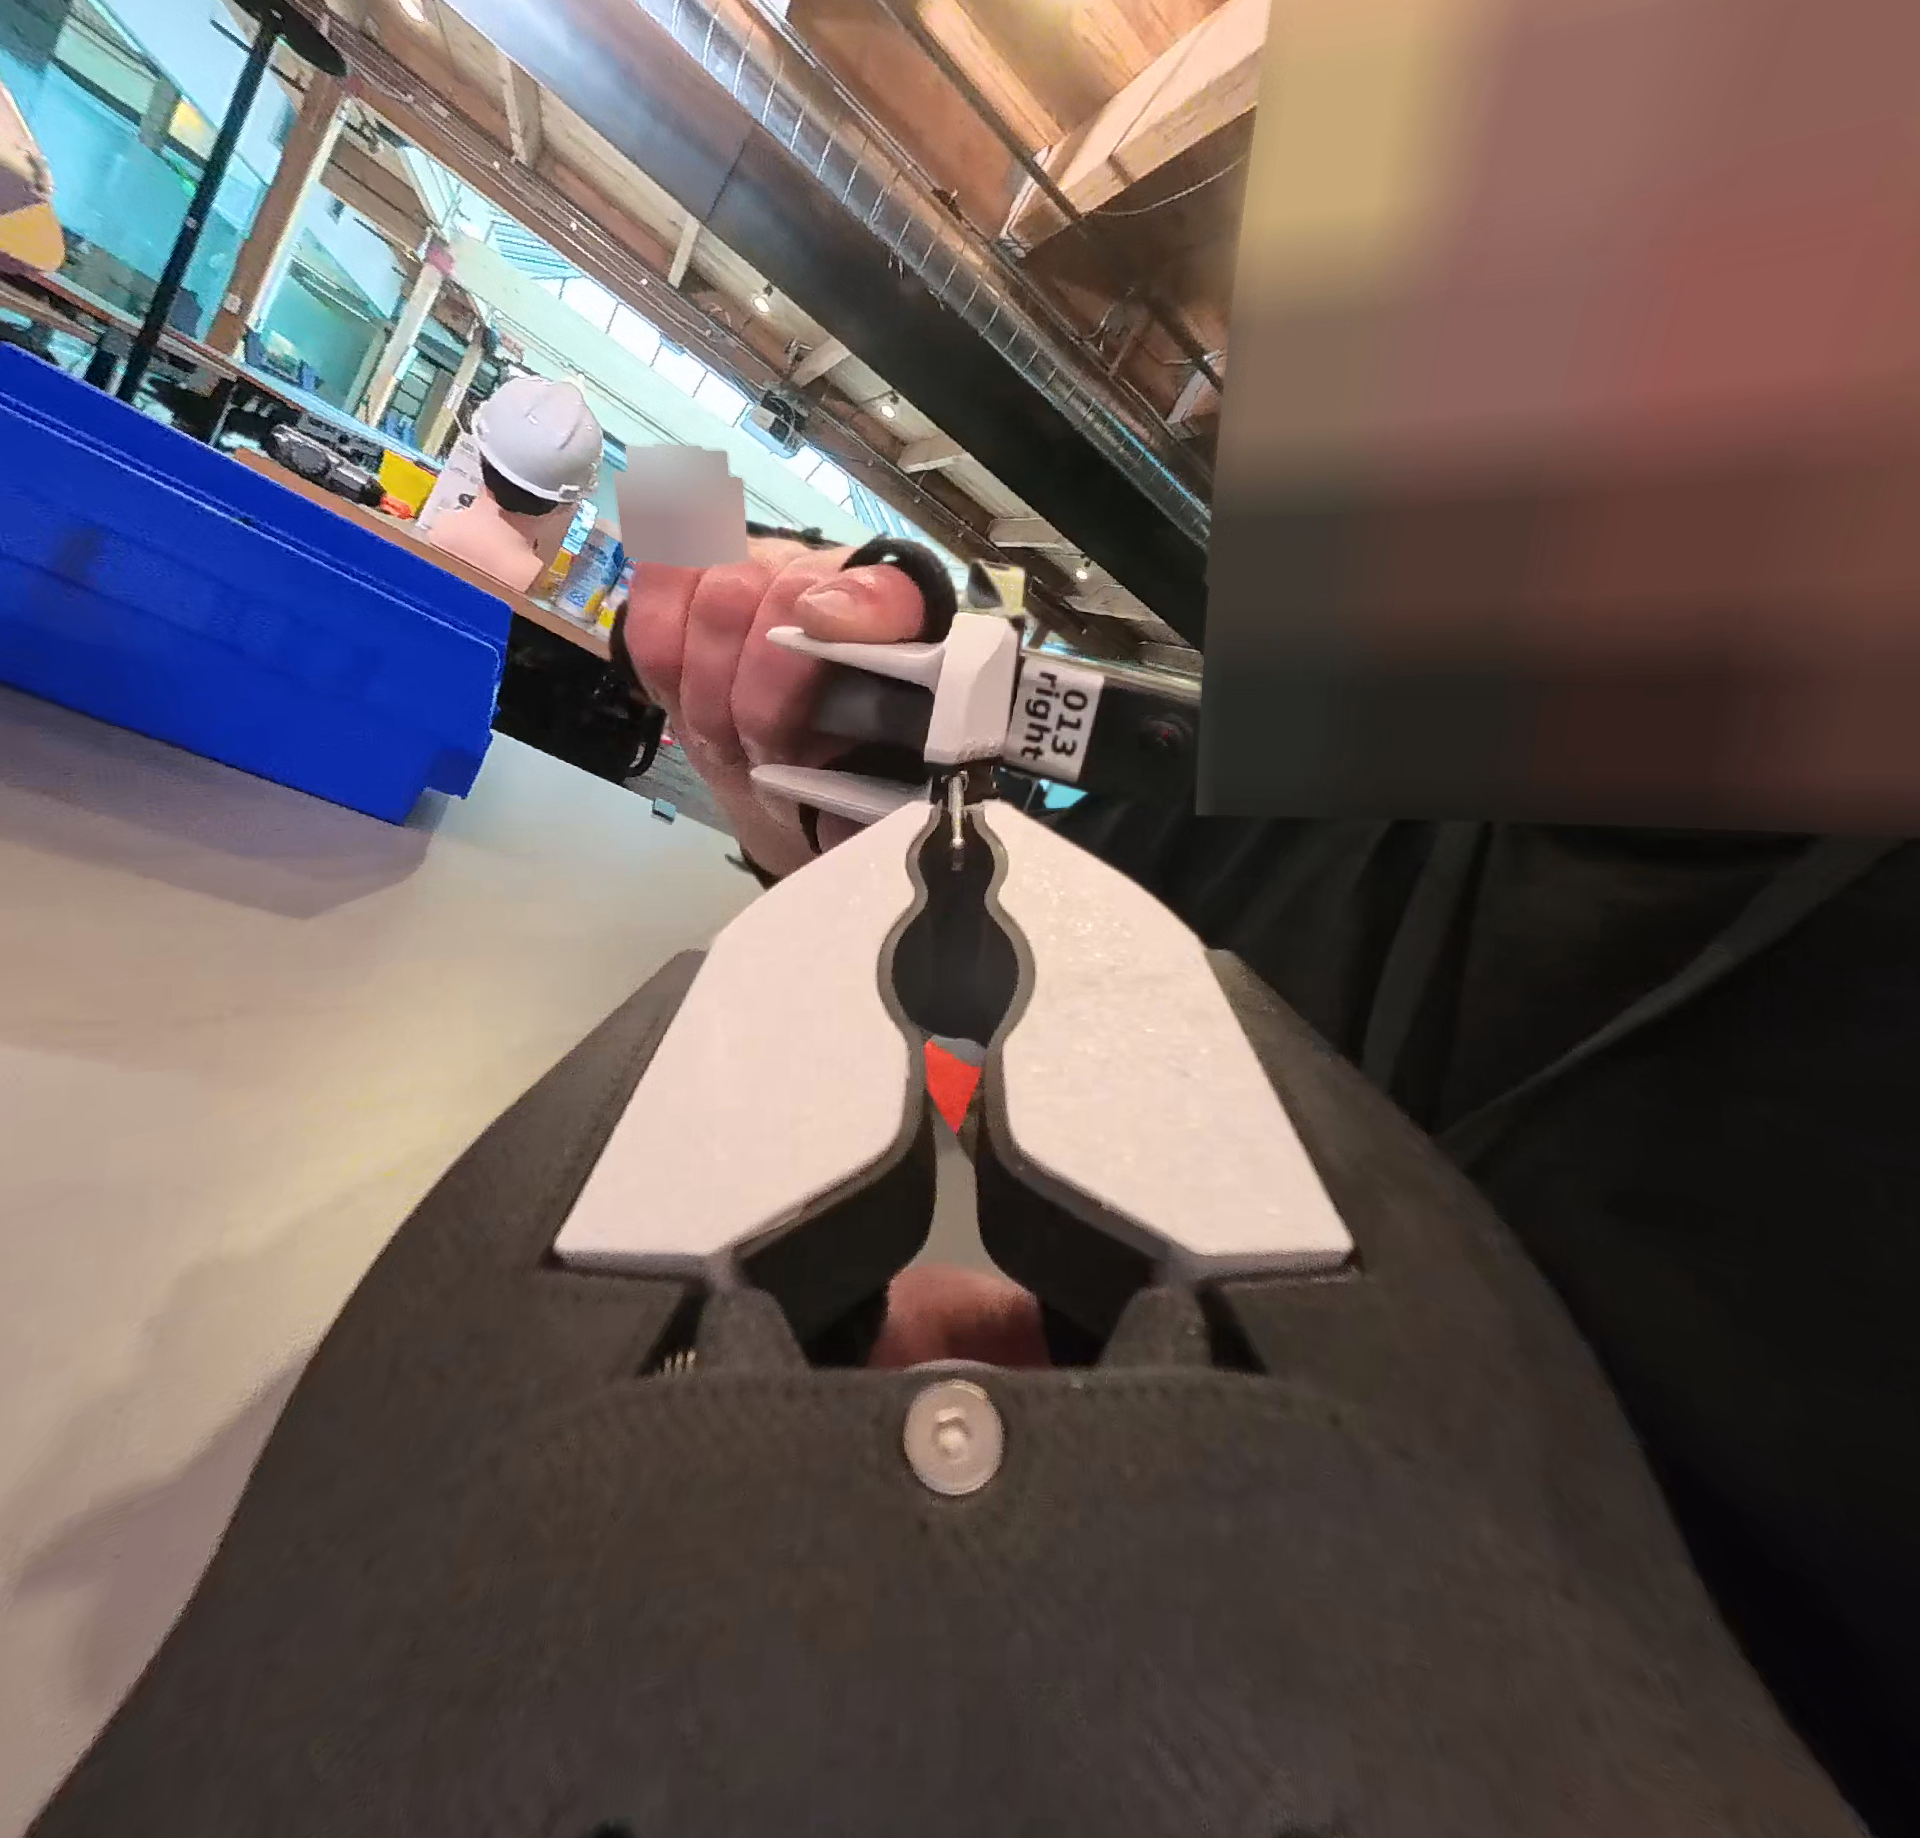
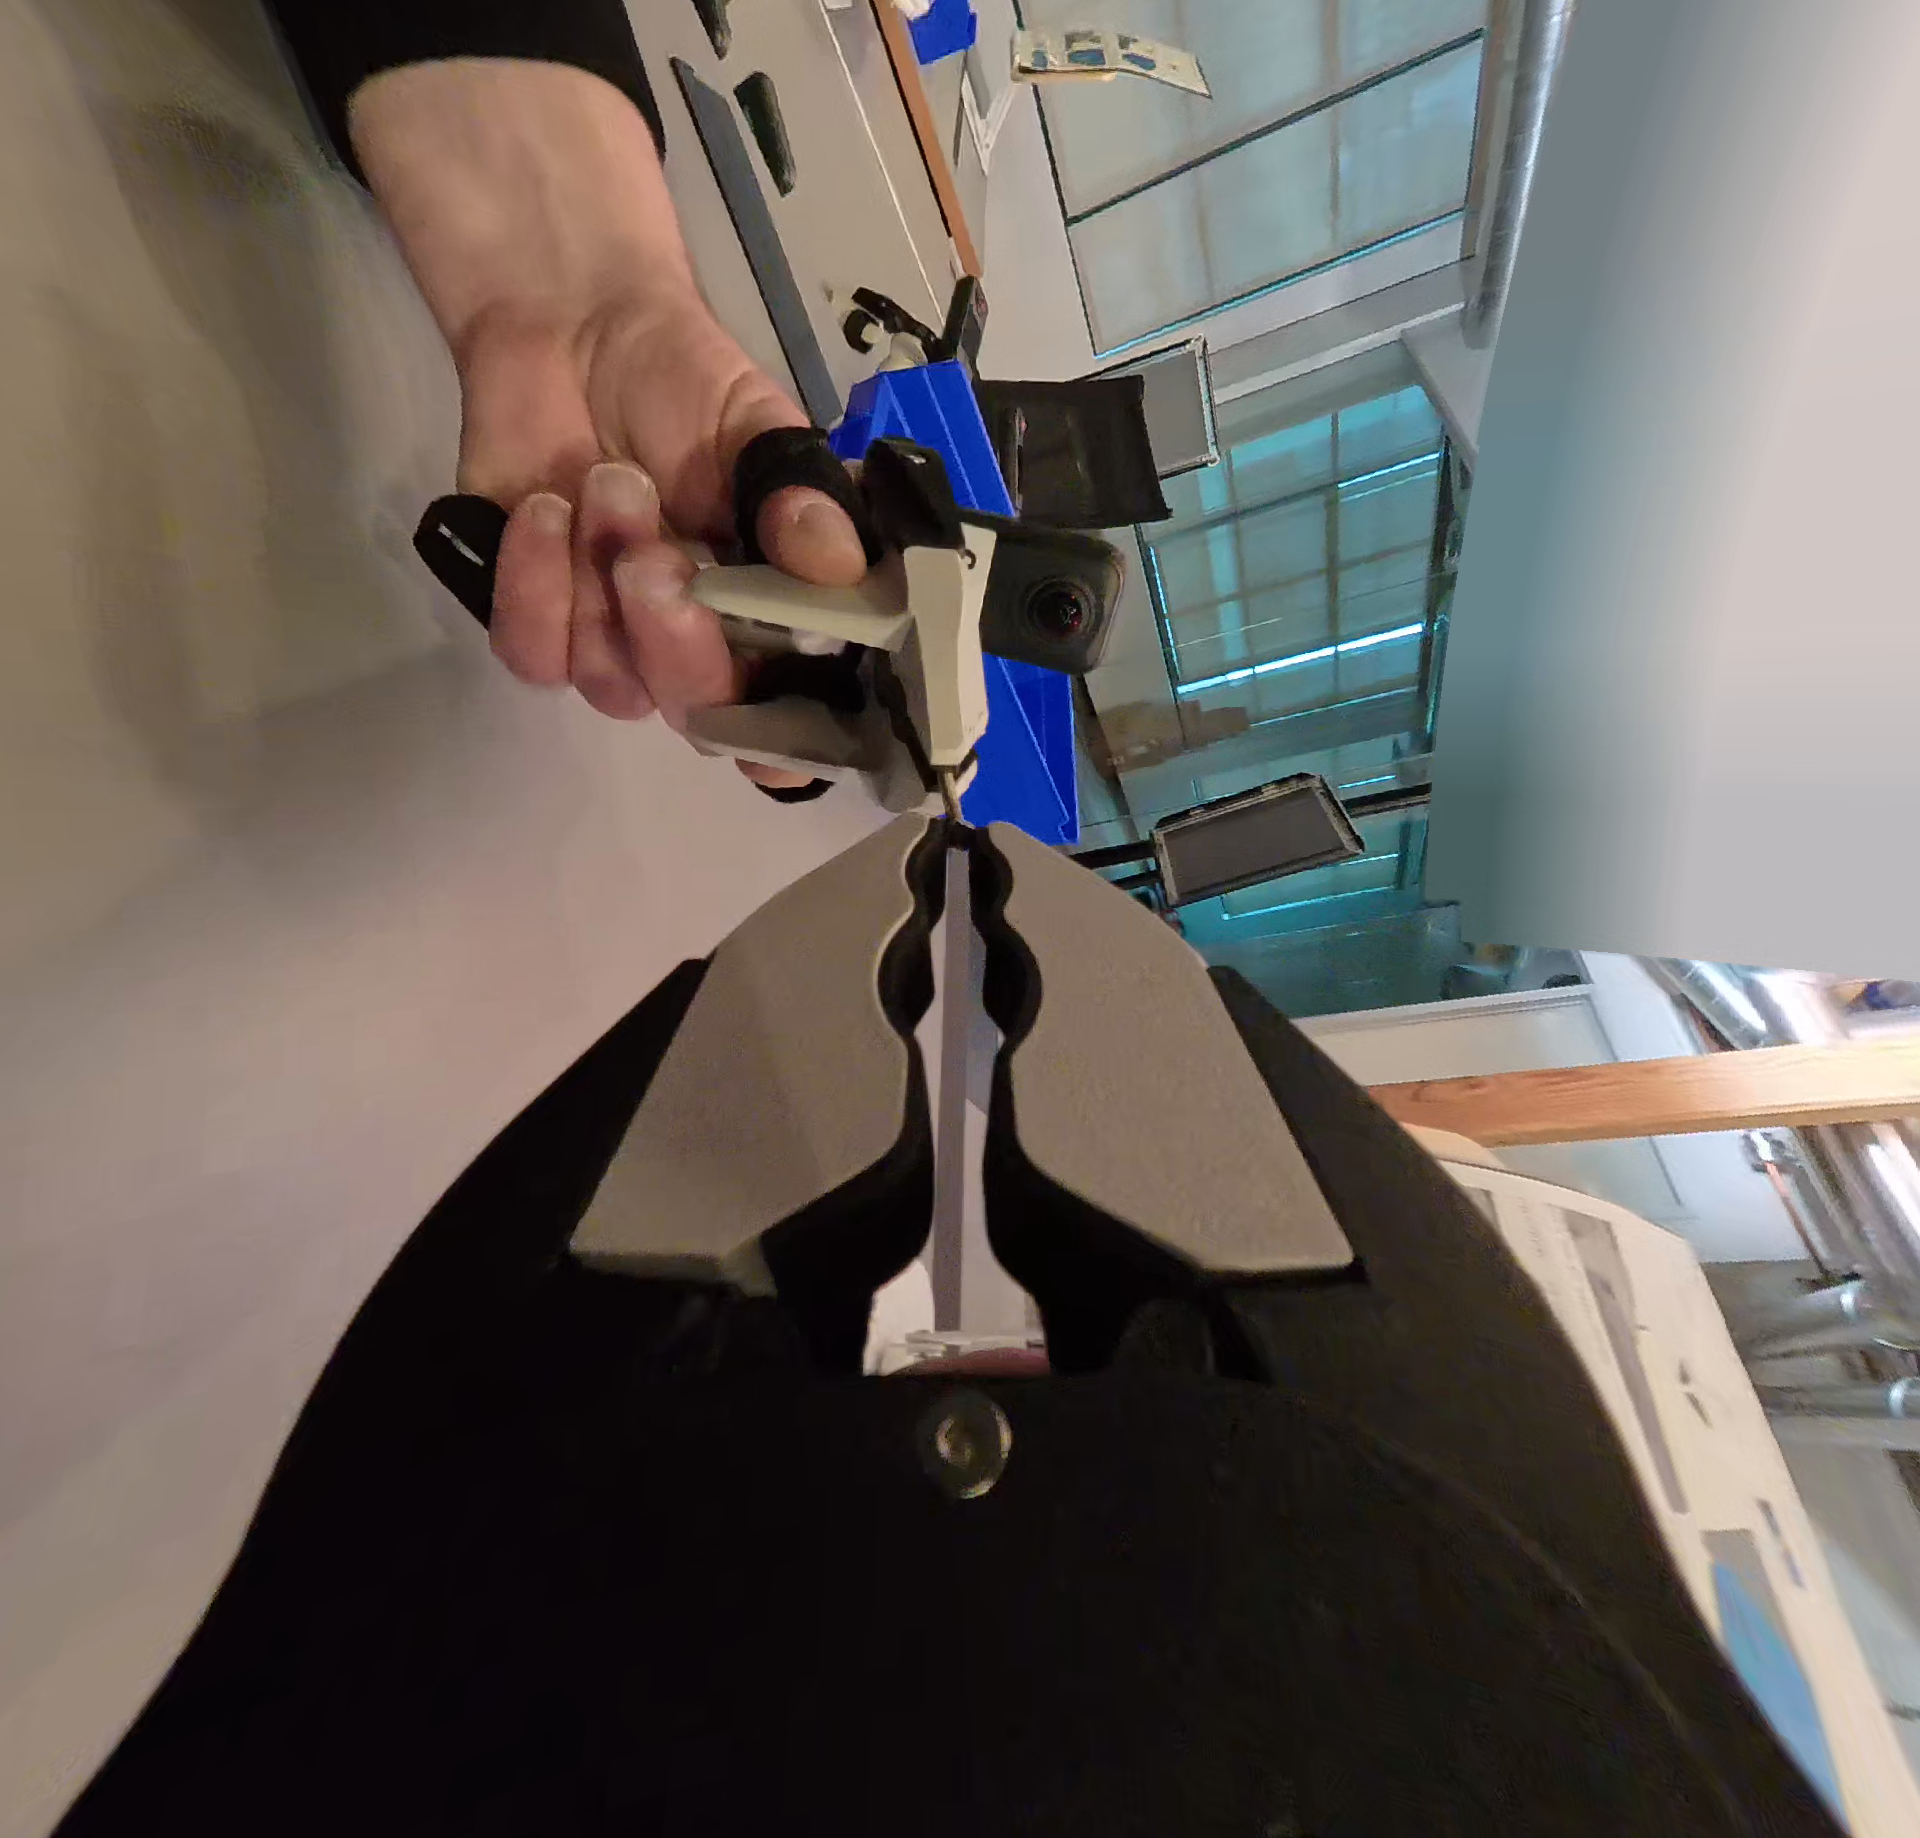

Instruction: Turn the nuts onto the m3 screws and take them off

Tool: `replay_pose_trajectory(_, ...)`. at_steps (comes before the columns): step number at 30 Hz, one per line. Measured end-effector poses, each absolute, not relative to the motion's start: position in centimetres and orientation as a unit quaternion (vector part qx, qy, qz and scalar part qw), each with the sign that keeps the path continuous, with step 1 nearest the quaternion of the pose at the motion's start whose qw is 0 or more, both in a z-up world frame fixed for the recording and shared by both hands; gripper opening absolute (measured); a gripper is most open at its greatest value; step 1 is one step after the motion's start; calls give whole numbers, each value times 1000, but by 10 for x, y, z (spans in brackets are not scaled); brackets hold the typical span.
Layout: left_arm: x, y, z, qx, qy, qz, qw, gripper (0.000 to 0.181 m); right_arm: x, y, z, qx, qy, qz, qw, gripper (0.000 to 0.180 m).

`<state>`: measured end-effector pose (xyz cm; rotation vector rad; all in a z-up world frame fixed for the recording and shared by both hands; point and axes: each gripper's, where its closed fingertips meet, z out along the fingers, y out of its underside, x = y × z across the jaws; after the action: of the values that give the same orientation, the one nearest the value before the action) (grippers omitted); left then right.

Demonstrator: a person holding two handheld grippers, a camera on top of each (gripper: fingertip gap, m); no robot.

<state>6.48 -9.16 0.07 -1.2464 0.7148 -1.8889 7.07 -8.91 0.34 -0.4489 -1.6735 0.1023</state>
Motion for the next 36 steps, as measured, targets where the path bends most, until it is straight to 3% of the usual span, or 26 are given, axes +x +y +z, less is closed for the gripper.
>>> replay_pose_trajectory(9, 63, -88, -3, -488, 263, -743, 376, 3, 70, -85, 0, -208, -727, 45, 653, 4)
replay_pose_trajectory(15, 63, -88, -1, -483, 278, -727, 400, 4, 70, -84, 0, -256, -708, 134, 645, 4)
replay_pose_trajectory(22, 65, -86, -3, -509, 345, -625, 481, 32, 73, -76, -4, -339, -659, 273, 613, 4)
replay_pose_trajectory(27, 70, -79, -9, -526, 422, -477, 564, 31, 77, -73, -2, -395, -596, 414, 563, 4)
replay_pose_trajectory(36, 70, -74, -5, -507, 466, -357, 631, 15, 80, -72, 0, -434, -507, 574, 473, 4)
